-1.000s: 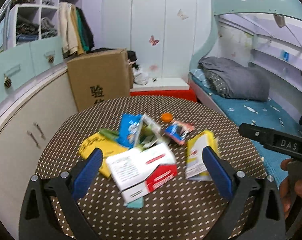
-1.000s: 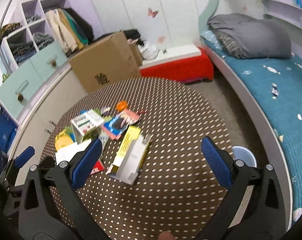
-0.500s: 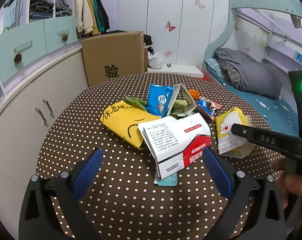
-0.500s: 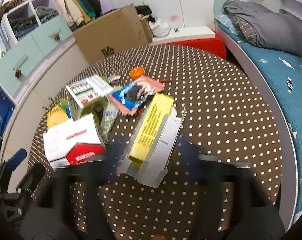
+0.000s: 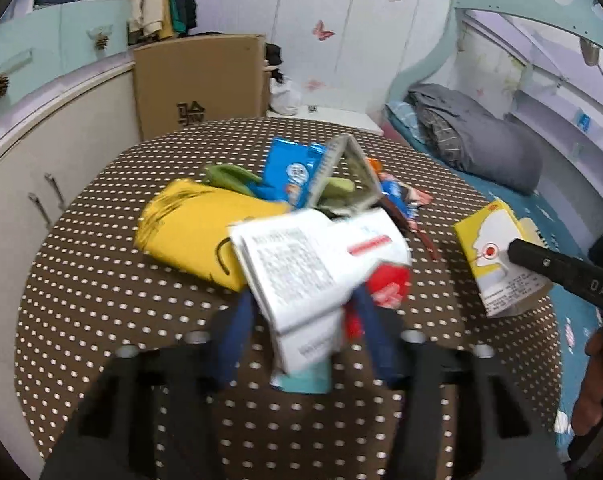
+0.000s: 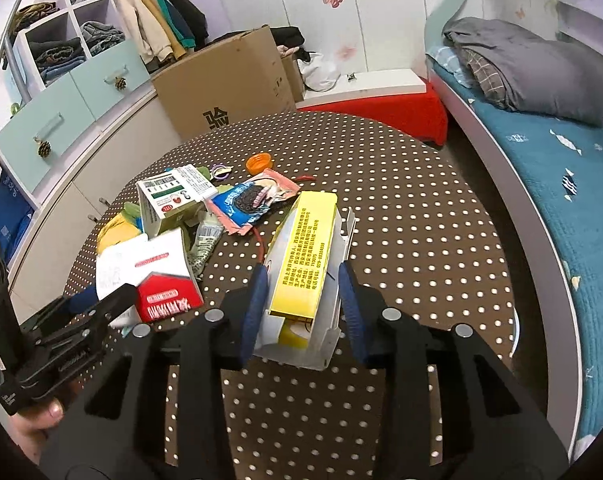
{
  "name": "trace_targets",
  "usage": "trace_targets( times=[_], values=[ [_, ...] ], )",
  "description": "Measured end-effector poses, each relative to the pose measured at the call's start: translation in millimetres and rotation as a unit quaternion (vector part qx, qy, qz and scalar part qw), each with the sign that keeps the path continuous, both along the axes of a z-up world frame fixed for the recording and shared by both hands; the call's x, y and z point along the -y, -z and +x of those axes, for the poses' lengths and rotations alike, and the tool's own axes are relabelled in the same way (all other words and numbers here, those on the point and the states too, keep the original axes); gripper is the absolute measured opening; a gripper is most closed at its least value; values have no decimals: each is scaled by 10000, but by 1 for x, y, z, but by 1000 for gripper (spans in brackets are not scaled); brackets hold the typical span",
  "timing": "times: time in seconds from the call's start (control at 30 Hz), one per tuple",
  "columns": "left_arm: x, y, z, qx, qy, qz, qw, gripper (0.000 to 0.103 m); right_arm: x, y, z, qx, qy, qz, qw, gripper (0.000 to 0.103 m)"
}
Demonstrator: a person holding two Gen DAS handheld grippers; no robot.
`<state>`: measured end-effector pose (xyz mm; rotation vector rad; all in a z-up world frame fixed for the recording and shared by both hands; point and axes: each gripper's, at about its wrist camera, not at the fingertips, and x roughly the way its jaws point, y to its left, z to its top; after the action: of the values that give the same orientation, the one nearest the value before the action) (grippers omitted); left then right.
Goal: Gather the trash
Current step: 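Grasp the yellow-white box with the right gripper while the left gripper grasps the white carton, then carry both boxes over the blue bin and open both grippers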
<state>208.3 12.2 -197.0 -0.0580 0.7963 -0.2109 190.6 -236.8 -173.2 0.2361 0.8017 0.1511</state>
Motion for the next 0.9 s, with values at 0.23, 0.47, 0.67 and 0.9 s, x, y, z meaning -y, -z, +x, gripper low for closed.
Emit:
trace_targets(
  times=[0.23, 0.47, 0.67, 0.9],
  values=[
    [18, -4, -22, 260, 240, -80, 9993, 18, 9, 3, -7, -6, 57, 45, 10000, 37],
    [42, -4, -32, 468, 612, -113, 9970, 10, 23, 4, -12, 6, 114, 101, 9999, 37],
    [63, -7, -19, 557, 742, -21, 9957, 10, 34, 5, -13, -8, 148, 138, 9998, 37],
    [72, -13, -19, 567, 754, -214, 9953, 8, 46, -1, -21, 108, 145, 231, 9996, 36]
  ],
)
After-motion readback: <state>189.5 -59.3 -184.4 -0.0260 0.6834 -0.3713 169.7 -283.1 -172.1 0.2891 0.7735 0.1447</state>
